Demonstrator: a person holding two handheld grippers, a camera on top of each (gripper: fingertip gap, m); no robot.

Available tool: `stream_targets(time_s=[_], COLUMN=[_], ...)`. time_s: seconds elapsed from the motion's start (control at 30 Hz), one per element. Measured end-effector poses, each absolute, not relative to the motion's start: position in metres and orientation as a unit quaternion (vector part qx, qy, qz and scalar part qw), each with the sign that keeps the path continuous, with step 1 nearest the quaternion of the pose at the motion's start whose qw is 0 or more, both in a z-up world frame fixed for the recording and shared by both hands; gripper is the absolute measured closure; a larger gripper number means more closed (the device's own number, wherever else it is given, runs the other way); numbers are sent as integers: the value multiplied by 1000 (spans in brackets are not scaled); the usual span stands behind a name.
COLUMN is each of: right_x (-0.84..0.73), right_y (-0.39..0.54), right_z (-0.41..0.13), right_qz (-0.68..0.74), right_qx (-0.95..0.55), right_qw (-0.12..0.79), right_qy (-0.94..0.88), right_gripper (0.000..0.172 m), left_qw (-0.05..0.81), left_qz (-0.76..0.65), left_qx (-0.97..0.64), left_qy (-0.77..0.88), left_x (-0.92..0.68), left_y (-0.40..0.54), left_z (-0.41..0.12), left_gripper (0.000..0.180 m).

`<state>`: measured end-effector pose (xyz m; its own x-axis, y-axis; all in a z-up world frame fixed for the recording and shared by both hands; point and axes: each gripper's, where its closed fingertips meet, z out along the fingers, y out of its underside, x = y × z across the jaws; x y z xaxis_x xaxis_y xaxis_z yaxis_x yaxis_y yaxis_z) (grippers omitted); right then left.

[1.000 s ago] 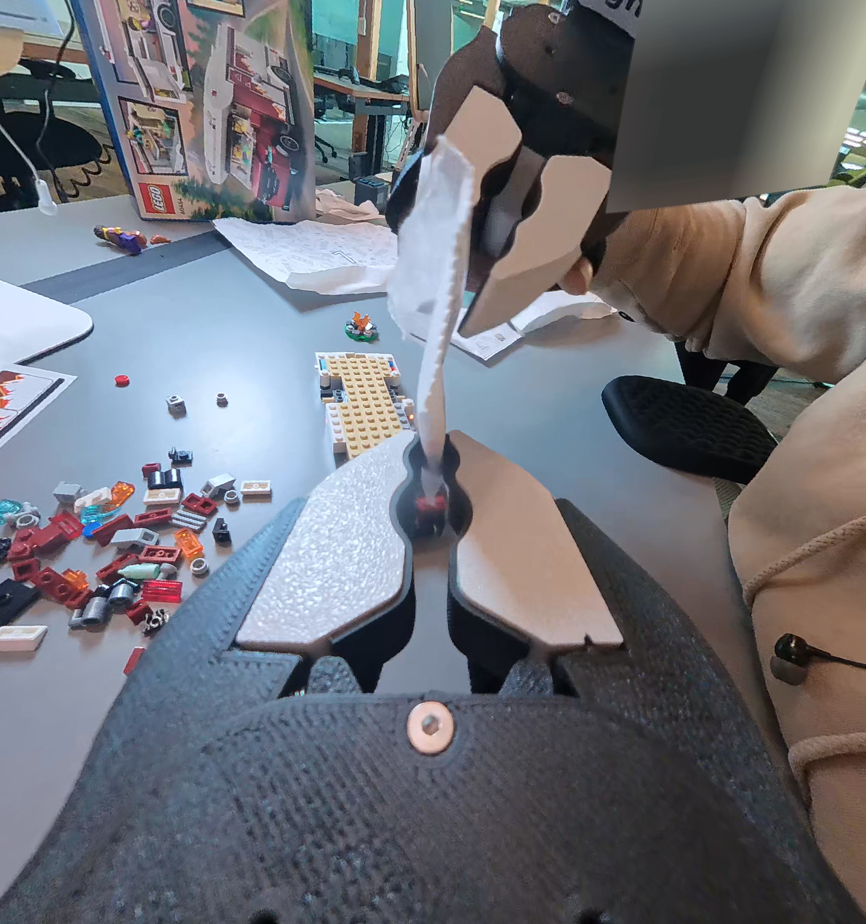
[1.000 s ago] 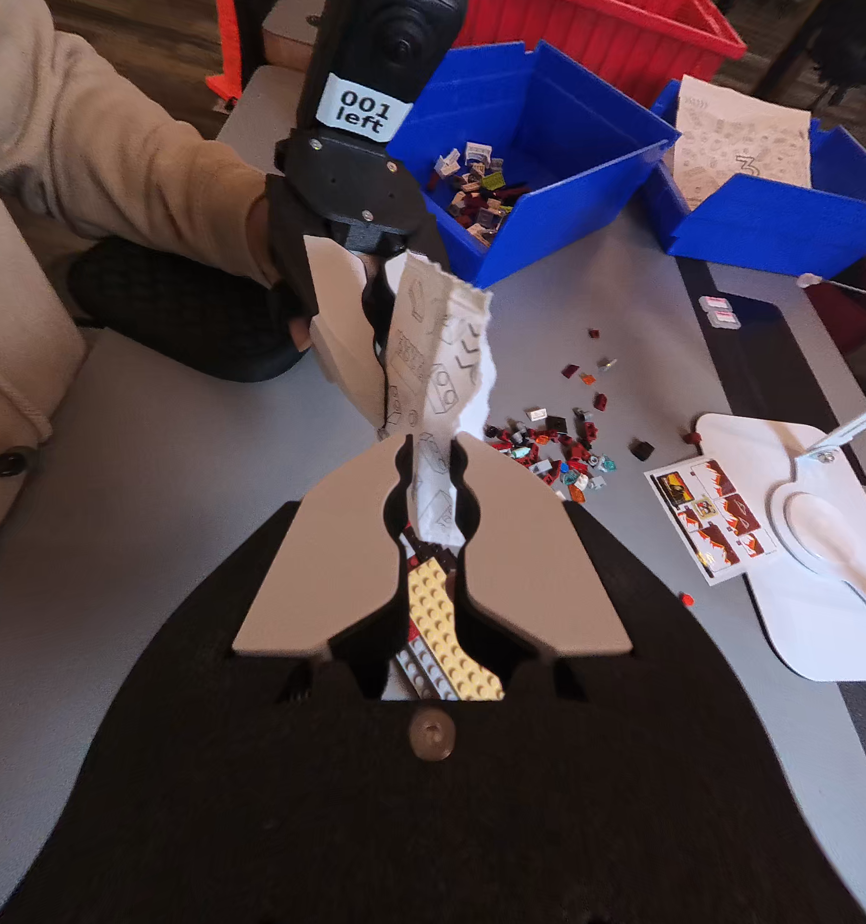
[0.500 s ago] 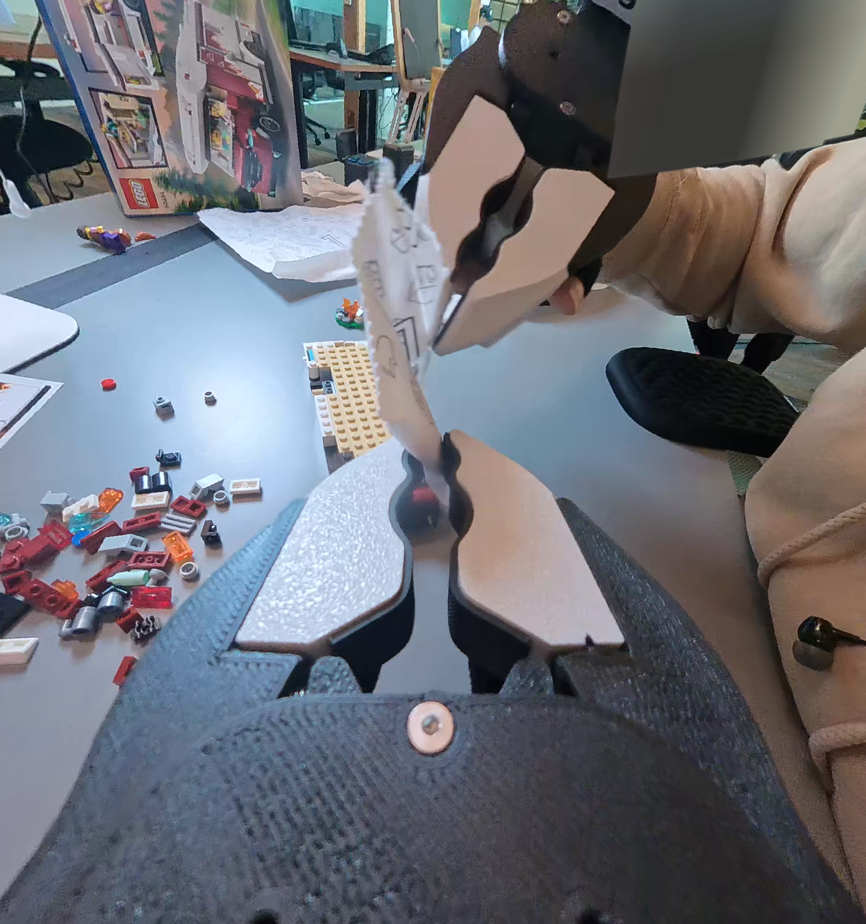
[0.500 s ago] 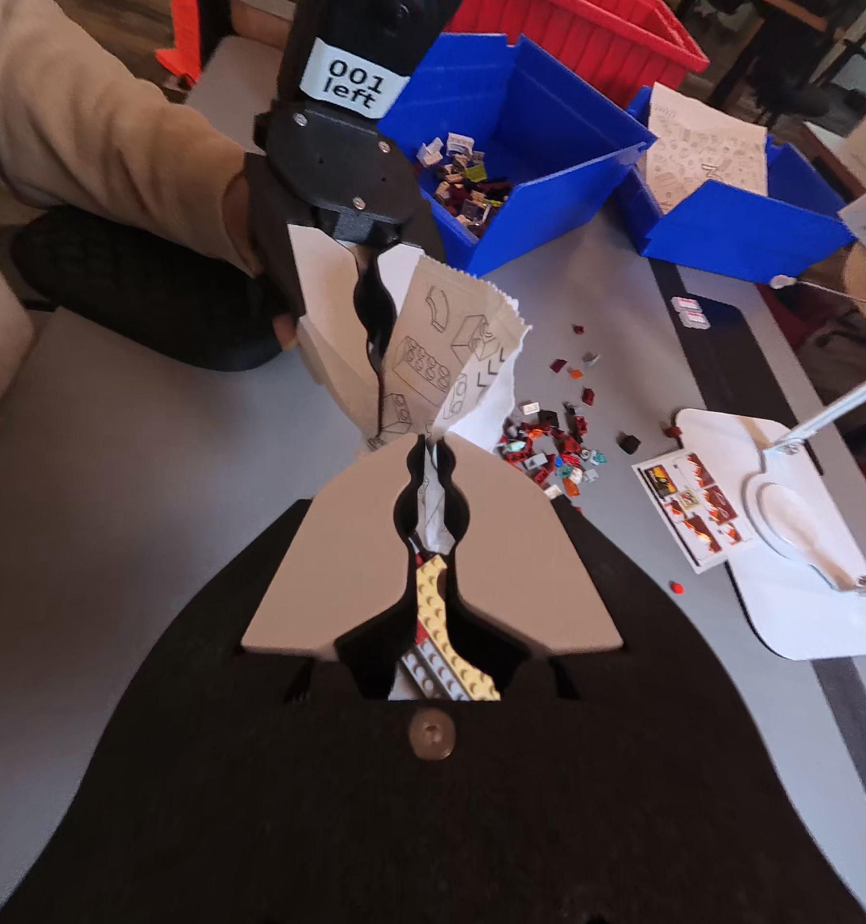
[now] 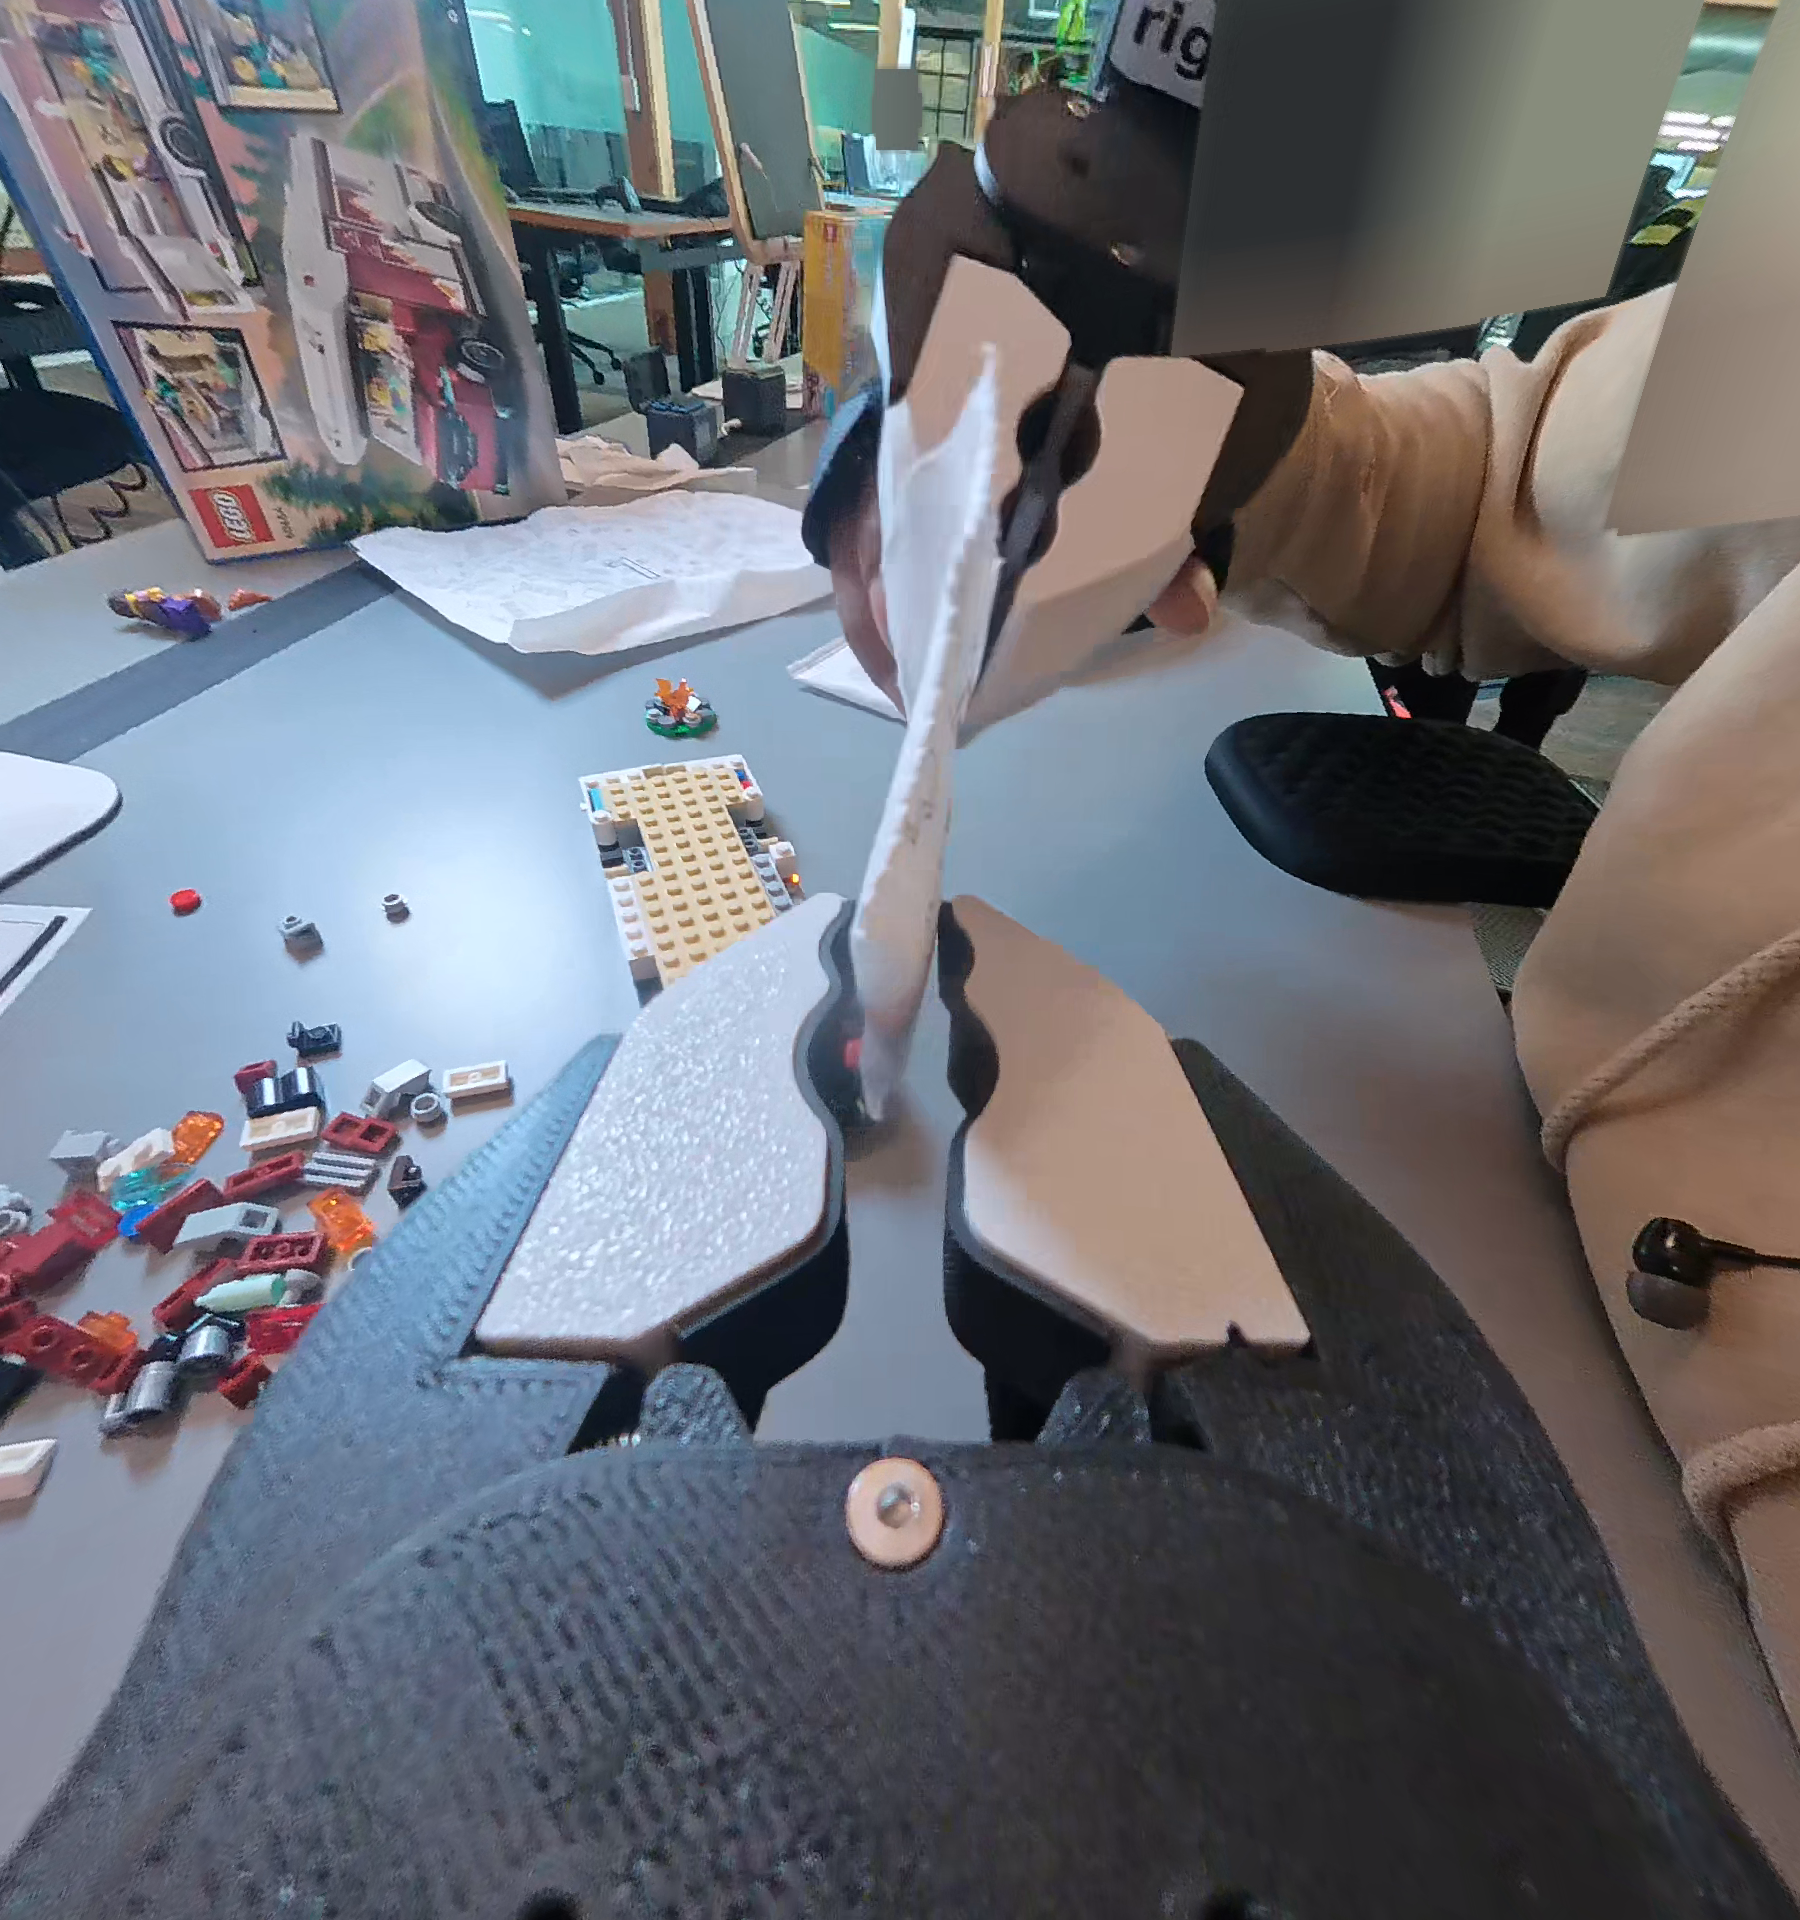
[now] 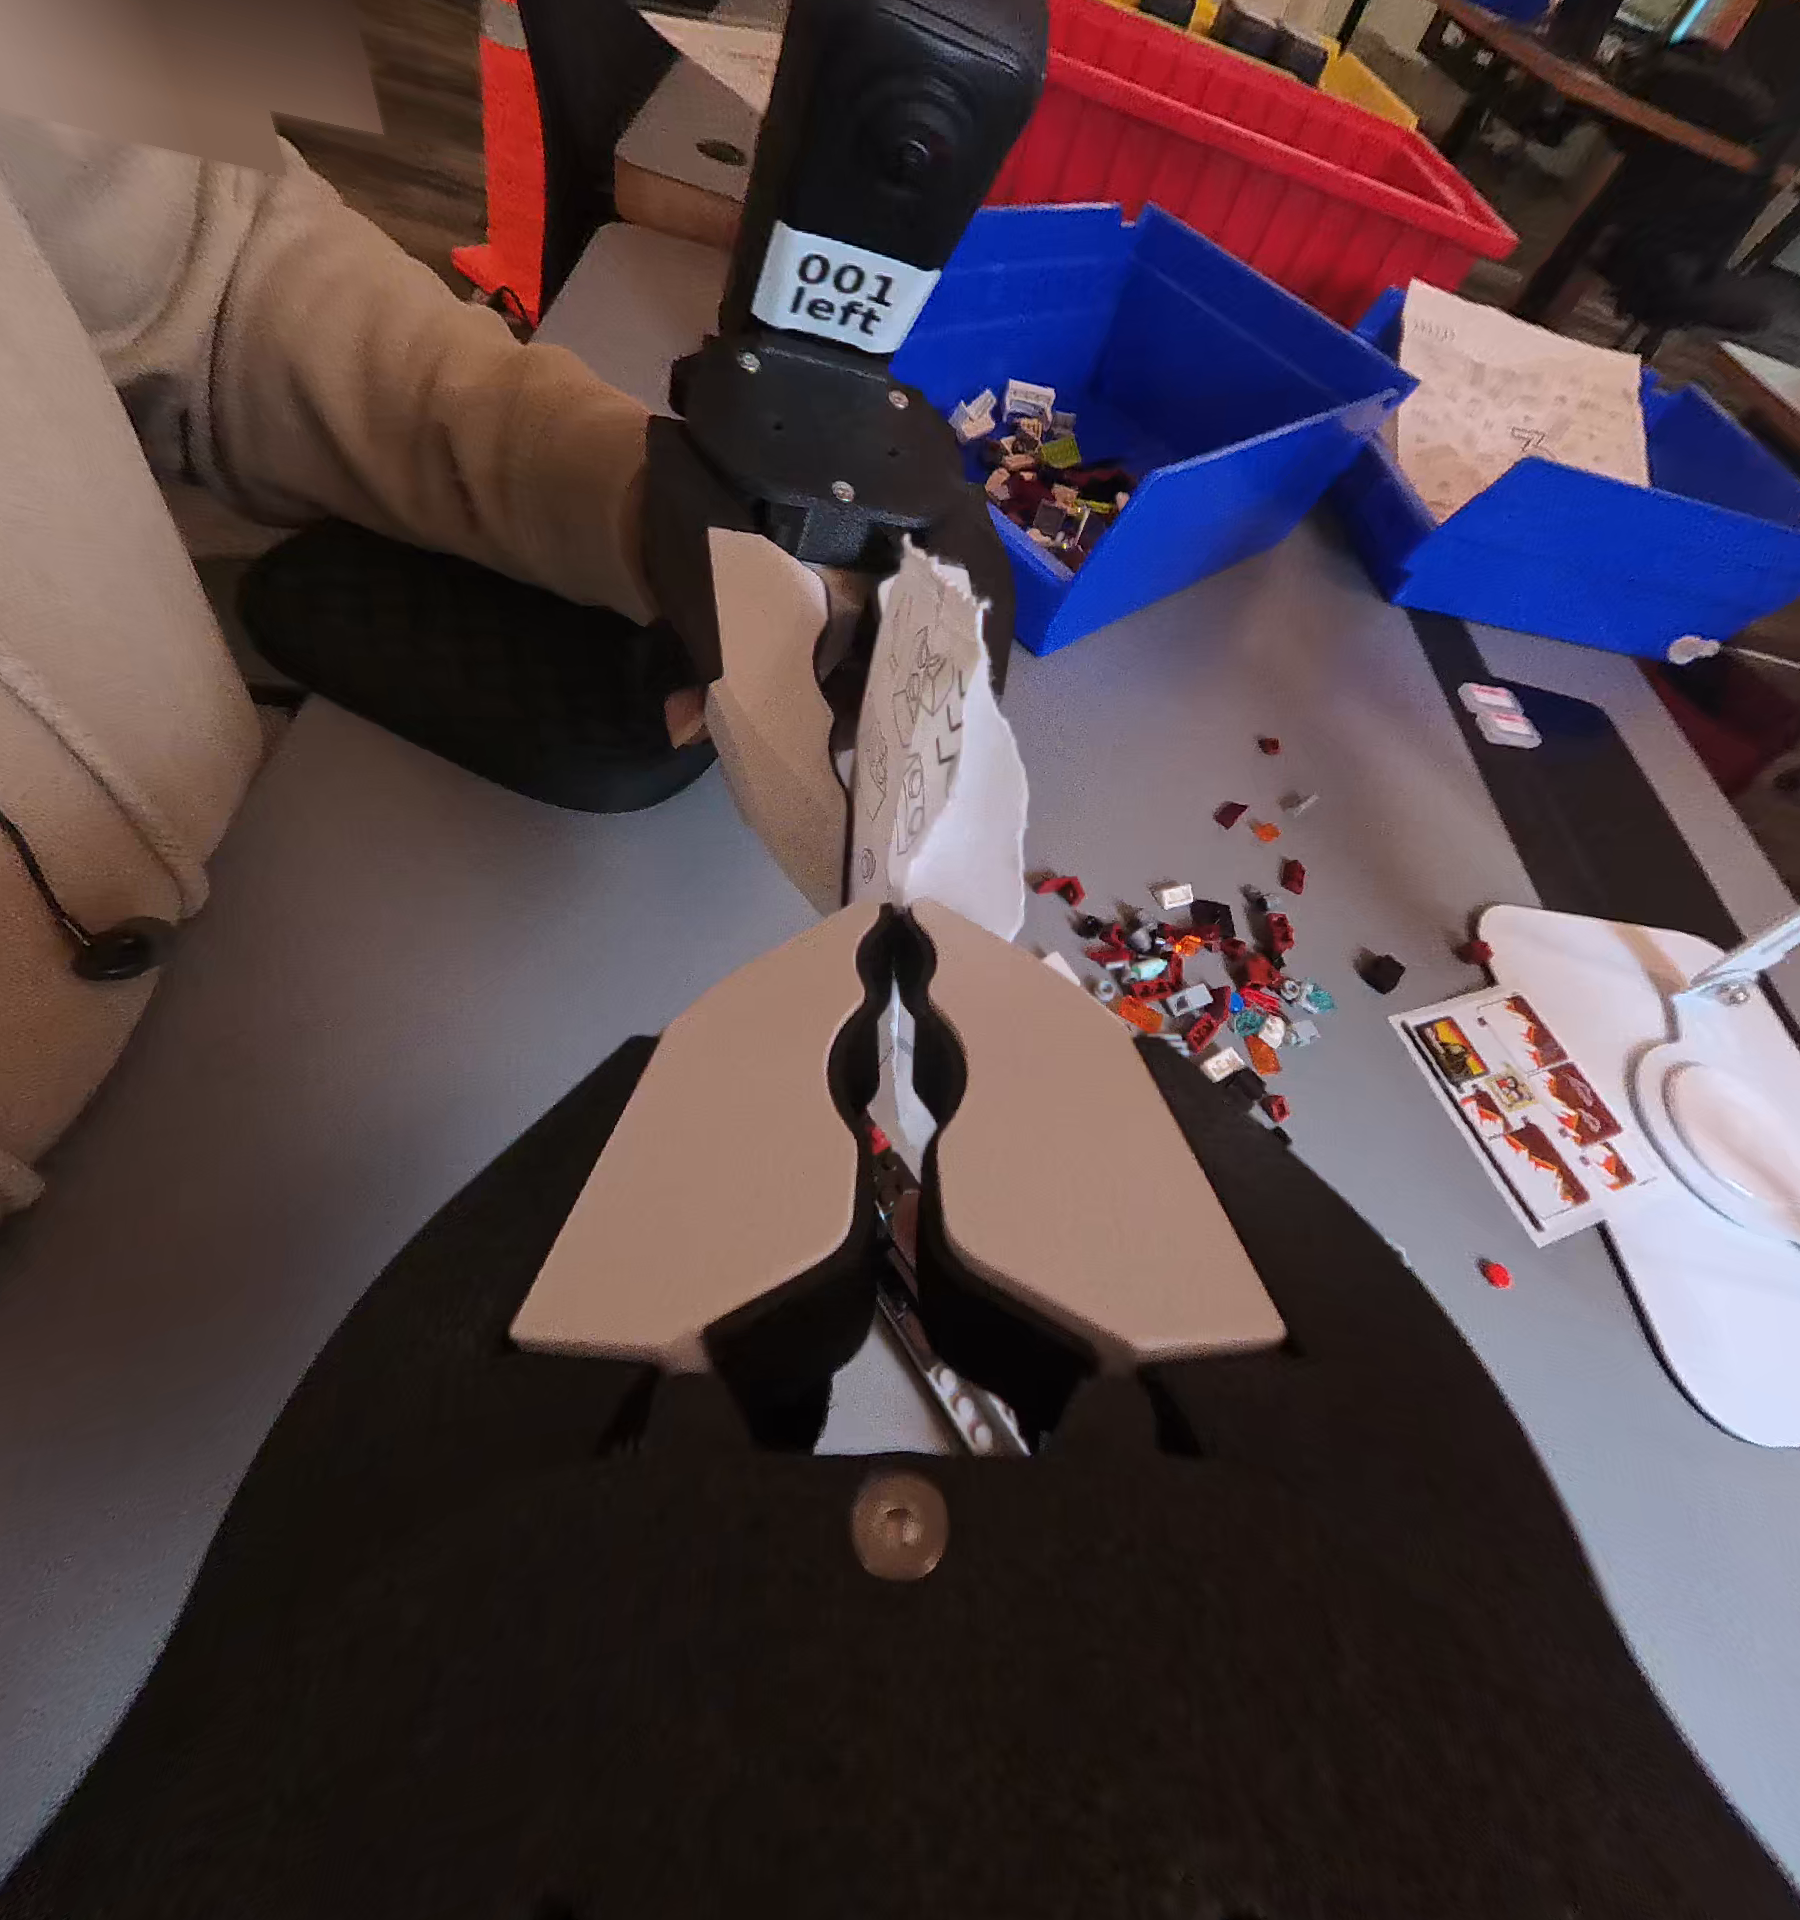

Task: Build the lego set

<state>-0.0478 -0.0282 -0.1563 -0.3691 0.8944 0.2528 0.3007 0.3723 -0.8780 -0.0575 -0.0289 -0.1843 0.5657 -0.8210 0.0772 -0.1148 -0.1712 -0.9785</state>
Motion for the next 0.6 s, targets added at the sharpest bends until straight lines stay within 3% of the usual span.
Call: stream_targets(time_s=[0.2, 0.3, 0.43, 0.6], right_x=[-45, -41, -42, -48], right_y=[-42, -52, -59, -43], right_z=[-159, -166, -176, -172], right_qz=[373, 388, 379, 334], right_qx=[-367, -364, -365, -385], right_qw=[406, 374, 356, 402], right_qy=[-749, -760, -772, -761], right_gripper=[172, 171, 157, 144], left_qw=[550, 562, 570, 572], left_qz=[-291, -267, -248, -244], left_qx=[-692, -683, -672, -671], left_qy=[365, 384, 403, 404], left_x=[-55, -54, -51, -55], left_y=[-31, -32, -34, -32], left_z=[-189, -189, -191, -191], left_gripper=[173, 173, 174, 174])
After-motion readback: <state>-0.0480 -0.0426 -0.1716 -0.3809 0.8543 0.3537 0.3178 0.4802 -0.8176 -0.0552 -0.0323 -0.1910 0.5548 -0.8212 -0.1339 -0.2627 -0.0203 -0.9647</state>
